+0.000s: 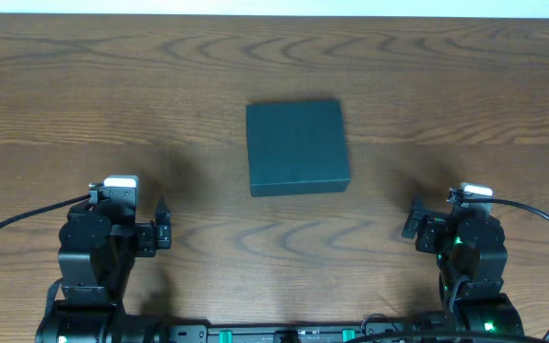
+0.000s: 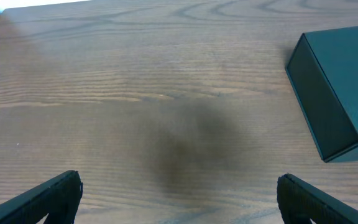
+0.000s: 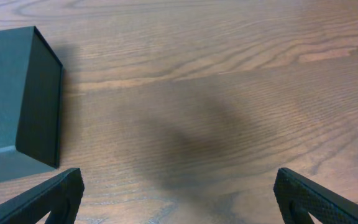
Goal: Pack container
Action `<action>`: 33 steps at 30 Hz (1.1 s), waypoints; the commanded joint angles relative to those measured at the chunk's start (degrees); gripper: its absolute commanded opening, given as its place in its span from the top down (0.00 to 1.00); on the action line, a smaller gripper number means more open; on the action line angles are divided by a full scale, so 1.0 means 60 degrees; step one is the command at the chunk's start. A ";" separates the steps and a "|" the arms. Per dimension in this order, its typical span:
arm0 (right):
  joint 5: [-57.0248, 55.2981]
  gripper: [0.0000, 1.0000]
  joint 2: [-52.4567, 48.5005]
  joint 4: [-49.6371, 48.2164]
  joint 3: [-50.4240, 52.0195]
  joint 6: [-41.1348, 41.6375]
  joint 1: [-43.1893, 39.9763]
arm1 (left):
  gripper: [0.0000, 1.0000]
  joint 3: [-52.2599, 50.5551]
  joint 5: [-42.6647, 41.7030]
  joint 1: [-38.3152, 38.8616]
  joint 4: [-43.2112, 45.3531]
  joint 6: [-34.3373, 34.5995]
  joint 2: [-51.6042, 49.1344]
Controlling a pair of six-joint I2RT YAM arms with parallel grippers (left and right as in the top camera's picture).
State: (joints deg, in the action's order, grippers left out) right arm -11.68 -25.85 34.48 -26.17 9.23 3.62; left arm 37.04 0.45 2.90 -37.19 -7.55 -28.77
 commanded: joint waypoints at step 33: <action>0.1104 0.01 0.4262 -0.3716 0.3756 -0.2466 0.0933 | 0.01 -0.0011 0.0146 0.0004 -0.0011 -0.0087 -0.0029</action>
State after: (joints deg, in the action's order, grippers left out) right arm -7.01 -0.73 12.05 -3.99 -4.89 8.45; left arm 36.97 0.45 2.90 -37.28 -7.55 -29.08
